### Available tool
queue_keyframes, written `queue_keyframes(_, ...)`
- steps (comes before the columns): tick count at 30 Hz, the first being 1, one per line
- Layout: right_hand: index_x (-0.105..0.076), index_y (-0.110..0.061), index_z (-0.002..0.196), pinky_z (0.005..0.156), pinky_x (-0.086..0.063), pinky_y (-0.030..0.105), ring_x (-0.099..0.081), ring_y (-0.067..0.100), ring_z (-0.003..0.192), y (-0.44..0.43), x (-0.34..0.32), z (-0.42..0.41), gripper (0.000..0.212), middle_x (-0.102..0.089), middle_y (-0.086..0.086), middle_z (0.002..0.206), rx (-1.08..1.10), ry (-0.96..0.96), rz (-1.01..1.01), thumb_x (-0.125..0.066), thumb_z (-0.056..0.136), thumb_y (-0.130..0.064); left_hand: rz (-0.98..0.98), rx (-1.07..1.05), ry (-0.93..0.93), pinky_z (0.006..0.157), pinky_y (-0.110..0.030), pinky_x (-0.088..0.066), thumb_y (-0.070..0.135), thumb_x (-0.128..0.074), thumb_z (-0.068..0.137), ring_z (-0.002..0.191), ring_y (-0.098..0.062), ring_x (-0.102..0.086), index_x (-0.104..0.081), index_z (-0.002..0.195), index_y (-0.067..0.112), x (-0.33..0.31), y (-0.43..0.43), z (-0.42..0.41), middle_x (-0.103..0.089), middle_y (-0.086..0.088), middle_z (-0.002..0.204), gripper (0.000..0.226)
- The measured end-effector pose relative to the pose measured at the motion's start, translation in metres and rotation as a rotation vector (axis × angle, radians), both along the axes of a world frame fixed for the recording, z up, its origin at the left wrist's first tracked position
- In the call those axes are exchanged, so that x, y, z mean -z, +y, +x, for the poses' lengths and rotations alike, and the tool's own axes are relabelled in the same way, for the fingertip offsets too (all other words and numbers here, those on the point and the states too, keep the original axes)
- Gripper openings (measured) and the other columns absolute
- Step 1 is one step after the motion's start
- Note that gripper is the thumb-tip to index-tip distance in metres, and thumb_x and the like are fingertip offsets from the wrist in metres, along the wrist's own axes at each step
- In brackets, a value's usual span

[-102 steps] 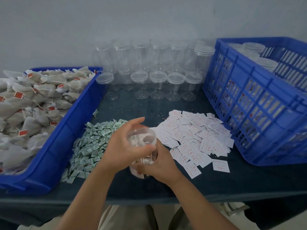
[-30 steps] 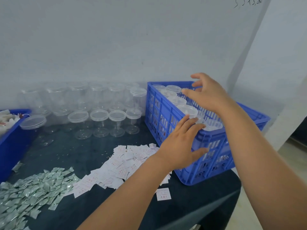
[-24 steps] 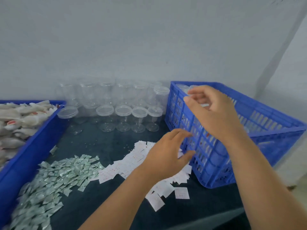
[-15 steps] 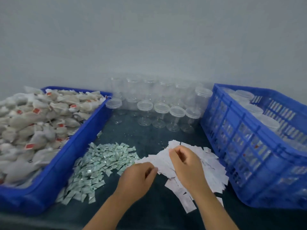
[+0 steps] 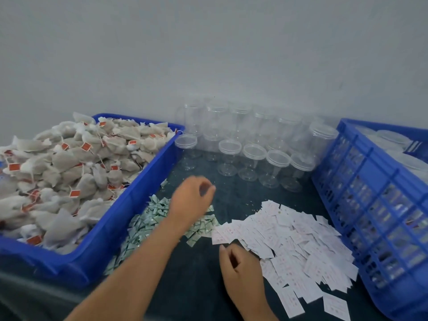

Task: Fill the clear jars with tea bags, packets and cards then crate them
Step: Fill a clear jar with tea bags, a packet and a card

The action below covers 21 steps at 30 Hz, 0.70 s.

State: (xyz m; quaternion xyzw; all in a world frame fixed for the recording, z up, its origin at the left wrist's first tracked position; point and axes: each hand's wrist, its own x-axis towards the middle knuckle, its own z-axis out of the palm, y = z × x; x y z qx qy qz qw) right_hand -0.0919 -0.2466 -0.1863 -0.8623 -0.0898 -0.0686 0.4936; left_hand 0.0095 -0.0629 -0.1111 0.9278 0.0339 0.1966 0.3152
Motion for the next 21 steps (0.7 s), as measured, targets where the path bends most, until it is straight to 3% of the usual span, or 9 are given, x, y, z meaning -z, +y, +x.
queue_keyframes(3,-0.039,-0.023,0.066,0.054,-0.027,0.024,-0.038,0.009,0.056,0.002,-0.001,0.003,0.045,-0.04,-0.009,0.055,0.038,-0.002,0.046,-0.064,0.103,-0.029,0.112,-0.093,0.203,0.112,-0.051,-0.045,0.054,-0.065,0.097,0.137,-0.036,-0.047,-0.043,0.153,0.023,-0.023,0.026,0.071,-0.04,-0.015,0.154,0.067)
queue_keyframes(5,-0.039,-0.025,0.066,0.053,-0.026,0.025,-0.037,0.01,0.055,0.002,-0.002,0.003,0.043,-0.039,-0.007,0.055,0.039,-0.012,0.055,-0.059,0.102,-0.038,0.246,-0.139,0.301,0.119,-0.057,-0.034,0.055,-0.063,0.098,0.151,-0.047,-0.024,-0.02,0.164,0.018,-0.031,0.038,0.109,-0.013,-0.023,0.167,0.087)
queue_keyframes(7,-0.038,-0.023,0.068,0.054,-0.025,0.027,-0.037,0.011,0.056,-0.001,-0.001,0.003,0.042,-0.04,-0.004,0.057,0.018,-0.027,0.024,-0.053,0.1,-0.046,0.334,-0.128,0.297,0.125,-0.057,-0.024,0.053,-0.063,0.099,0.157,-0.046,-0.008,-0.011,0.165,0.013,-0.033,0.051,0.136,-0.003,-0.022,0.172,0.093)
queue_keyframes(10,-0.037,-0.017,0.068,0.055,-0.026,0.031,-0.038,0.013,0.056,-0.003,0.006,0.005,0.044,-0.043,0.001,0.06,0.01,-0.007,-0.001,-0.059,0.103,-0.034,0.475,-0.086,0.249,0.129,-0.048,-0.014,0.054,-0.062,0.099,0.16,-0.039,-0.01,-0.02,0.162,0.004,-0.027,0.067,0.155,-0.016,-0.022,0.171,0.09)
queue_keyframes(13,-0.036,-0.016,0.064,0.056,-0.028,0.031,-0.039,0.014,0.057,-0.003,0.01,0.005,0.049,-0.046,0.006,0.063,0.012,0.002,-0.015,-0.062,0.103,-0.029,0.577,-0.112,0.19,0.129,-0.049,-0.008,0.059,-0.057,0.101,0.159,-0.042,-0.012,-0.031,0.154,-0.003,-0.018,0.069,0.162,-0.022,-0.03,0.166,0.086)
queue_keyframes(15,-0.036,-0.018,0.063,0.056,-0.028,0.029,-0.039,0.014,0.057,-0.002,0.009,0.006,0.049,-0.046,0.005,0.063,0.023,0.004,-0.011,-0.063,0.103,-0.03,0.481,-0.105,0.154,0.124,-0.05,-0.024,0.056,-0.062,0.099,0.15,-0.045,-0.03,-0.038,0.145,-0.004,-0.019,0.067,0.165,-0.035,-0.032,0.156,0.08)
queue_keyframes(17,-0.036,-0.019,0.062,0.056,-0.027,0.029,-0.04,0.014,0.057,-0.001,0.007,0.007,0.05,-0.045,0.002,0.061,0.028,0.005,-0.008,-0.062,0.103,-0.031,0.44,-0.113,0.101,0.107,-0.047,-0.047,0.052,-0.067,0.097,0.126,-0.041,-0.054,-0.046,0.136,-0.004,-0.024,0.066,0.167,-0.05,-0.028,0.14,0.072)
queue_keyframes(21,-0.037,-0.017,0.064,0.056,-0.027,0.029,-0.04,0.014,0.058,-0.002,0.006,0.006,0.049,-0.045,0.002,0.061,0.03,0.013,0.0,-0.062,0.103,-0.032,0.471,-0.144,0.094,0.104,-0.046,-0.049,0.05,-0.073,0.091,0.123,-0.038,-0.051,-0.041,0.141,-0.004,-0.03,0.059,0.164,-0.047,-0.027,0.137,0.08)
